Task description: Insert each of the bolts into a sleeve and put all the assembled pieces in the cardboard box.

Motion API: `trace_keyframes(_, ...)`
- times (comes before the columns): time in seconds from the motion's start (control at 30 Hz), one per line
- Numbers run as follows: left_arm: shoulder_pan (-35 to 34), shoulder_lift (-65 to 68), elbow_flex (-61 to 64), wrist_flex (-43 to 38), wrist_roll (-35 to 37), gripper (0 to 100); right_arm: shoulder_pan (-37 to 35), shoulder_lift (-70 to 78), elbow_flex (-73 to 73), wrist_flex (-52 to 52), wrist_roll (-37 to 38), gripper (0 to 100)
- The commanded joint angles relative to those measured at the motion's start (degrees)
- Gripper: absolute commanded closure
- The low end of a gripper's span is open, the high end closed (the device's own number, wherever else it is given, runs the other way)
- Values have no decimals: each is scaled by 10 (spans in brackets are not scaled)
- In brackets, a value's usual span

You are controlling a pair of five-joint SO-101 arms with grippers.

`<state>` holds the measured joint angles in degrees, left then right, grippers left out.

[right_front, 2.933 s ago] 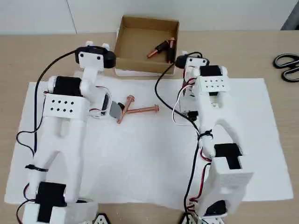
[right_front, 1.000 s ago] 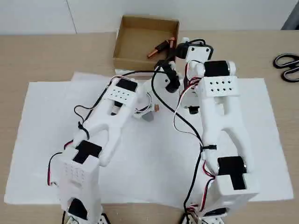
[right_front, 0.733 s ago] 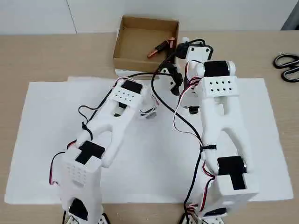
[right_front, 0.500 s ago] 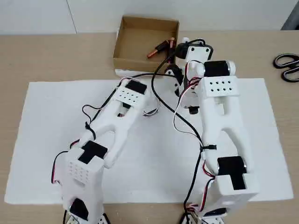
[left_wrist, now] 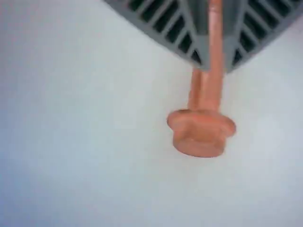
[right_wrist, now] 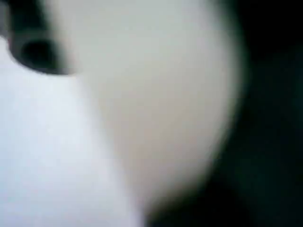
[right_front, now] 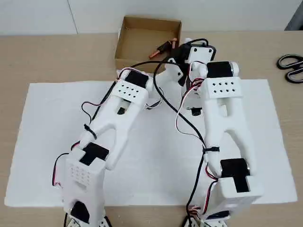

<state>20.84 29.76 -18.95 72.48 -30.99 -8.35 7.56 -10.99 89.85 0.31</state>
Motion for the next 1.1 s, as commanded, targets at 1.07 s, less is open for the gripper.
trace_keyframes(1.07,-19,130,-102,-10,29,831,-3,-32,-30,-1,-15,995)
